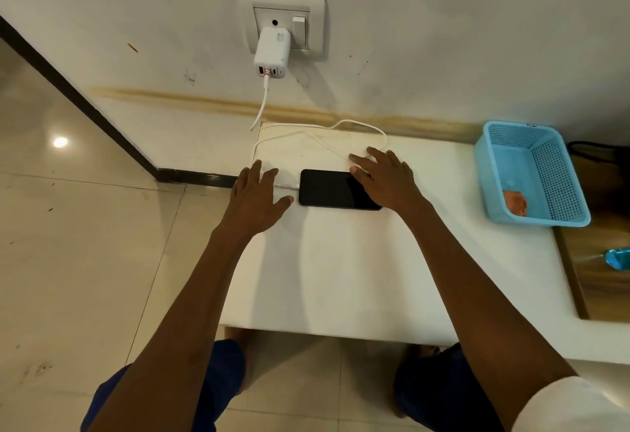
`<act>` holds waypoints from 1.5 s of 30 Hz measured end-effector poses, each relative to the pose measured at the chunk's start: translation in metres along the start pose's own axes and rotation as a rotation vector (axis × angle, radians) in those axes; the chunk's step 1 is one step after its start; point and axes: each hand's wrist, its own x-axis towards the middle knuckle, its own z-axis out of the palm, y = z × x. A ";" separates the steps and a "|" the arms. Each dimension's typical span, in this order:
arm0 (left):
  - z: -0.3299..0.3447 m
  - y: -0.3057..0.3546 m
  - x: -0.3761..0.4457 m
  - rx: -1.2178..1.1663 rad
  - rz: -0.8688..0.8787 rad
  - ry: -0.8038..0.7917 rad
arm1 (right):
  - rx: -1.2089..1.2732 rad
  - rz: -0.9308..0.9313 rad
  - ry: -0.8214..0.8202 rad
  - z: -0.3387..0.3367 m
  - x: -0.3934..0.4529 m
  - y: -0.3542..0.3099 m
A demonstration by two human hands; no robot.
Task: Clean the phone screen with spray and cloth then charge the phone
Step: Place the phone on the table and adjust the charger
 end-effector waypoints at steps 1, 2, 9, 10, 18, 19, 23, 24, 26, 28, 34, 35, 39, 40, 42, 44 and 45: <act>0.000 0.001 0.000 -0.004 0.004 -0.006 | 0.026 0.016 -0.003 0.000 -0.003 0.003; 0.001 0.002 0.000 -0.004 0.010 -0.009 | 0.059 0.028 -0.010 0.001 -0.005 0.006; -0.001 0.005 -0.001 0.020 -0.001 0.008 | 0.216 0.043 0.035 0.010 -0.026 0.015; -0.001 0.005 -0.002 0.022 -0.009 0.011 | 0.238 0.046 0.017 0.010 -0.026 0.016; -0.006 0.010 -0.002 -0.061 -0.061 0.002 | 0.435 0.014 0.091 0.007 -0.029 0.022; -0.005 0.009 -0.003 -0.060 -0.058 0.001 | 0.455 0.005 0.097 0.007 -0.030 0.022; -0.003 0.008 -0.002 -0.046 -0.046 0.001 | 0.427 -0.018 0.060 0.008 -0.027 0.021; -0.003 0.007 -0.002 -0.041 -0.042 0.002 | 0.416 -0.022 0.062 0.008 -0.025 0.021; -0.002 0.005 -0.002 -0.029 -0.040 0.004 | 0.415 -0.022 0.086 0.008 -0.023 0.022; -0.002 0.003 -0.001 -0.016 -0.041 0.014 | 0.429 -0.019 0.116 0.008 -0.024 0.025; -0.003 0.002 -0.007 0.017 -0.070 0.013 | 0.287 -0.012 -0.122 0.006 -0.034 0.044; -0.002 0.001 -0.008 0.022 -0.082 0.012 | 0.248 -0.010 -0.147 0.006 -0.034 0.048; -0.001 -0.004 -0.013 0.056 -0.098 -0.005 | 0.214 -0.033 -0.143 0.009 -0.031 0.056; -0.001 -0.005 -0.013 0.062 -0.098 -0.011 | 0.204 -0.042 -0.144 0.009 -0.030 0.056; -0.001 -0.006 -0.013 0.071 -0.101 -0.021 | 0.182 -0.077 -0.168 0.008 -0.028 0.055; 0.000 -0.006 -0.010 0.073 -0.102 -0.028 | 0.155 -0.146 -0.187 0.006 -0.024 0.053; -0.001 -0.007 -0.009 0.070 -0.107 -0.029 | 0.137 -0.183 -0.195 0.006 -0.023 0.050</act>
